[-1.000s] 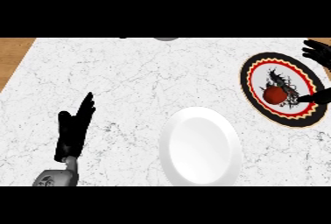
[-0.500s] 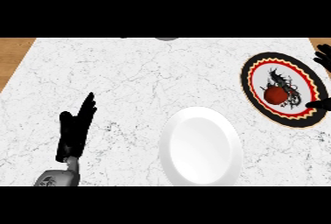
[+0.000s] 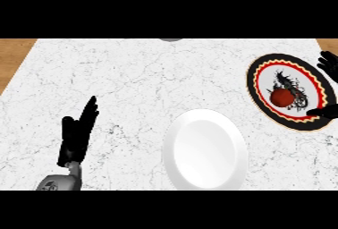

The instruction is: Pick the bell pepper from the plate and place it in the plate

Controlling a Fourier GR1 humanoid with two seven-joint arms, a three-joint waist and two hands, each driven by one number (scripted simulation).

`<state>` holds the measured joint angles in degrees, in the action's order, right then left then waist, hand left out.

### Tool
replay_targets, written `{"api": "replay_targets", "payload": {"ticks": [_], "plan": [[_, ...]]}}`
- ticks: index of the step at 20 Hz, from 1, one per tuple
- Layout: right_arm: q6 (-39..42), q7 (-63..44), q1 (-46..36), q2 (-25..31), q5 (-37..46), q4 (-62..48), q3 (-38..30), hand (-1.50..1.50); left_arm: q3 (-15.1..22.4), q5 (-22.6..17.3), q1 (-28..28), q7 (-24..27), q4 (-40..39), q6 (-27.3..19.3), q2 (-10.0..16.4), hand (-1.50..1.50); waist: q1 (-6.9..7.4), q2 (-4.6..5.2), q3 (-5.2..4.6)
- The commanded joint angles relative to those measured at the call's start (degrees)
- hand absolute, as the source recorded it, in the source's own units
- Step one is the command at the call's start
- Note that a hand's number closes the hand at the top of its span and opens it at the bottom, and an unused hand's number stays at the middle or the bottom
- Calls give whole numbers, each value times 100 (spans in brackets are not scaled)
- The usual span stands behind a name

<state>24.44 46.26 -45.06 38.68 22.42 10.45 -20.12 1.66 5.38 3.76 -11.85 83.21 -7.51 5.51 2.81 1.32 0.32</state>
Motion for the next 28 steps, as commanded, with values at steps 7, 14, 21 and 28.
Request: {"api": "replay_targets", "payload": {"ticks": [7,14,21,28], "plan": [[225,479,80,141,75,-142,68,-150,-50,-113,204,-360,186,112,48,0,49,4,5],[68,485,166,376,68,-230,34,-150,-3,-15,35,-48,87,38,-29,0,54,19,5],[-387,486,240,281,55,-268,-2,-150,157,97,67,-98,70,-46,-183,0,132,55,18],[-184,471,295,650,-75,-348,-148,-150,100,37,141,-212,130,47,-93,0,152,64,29]]}}
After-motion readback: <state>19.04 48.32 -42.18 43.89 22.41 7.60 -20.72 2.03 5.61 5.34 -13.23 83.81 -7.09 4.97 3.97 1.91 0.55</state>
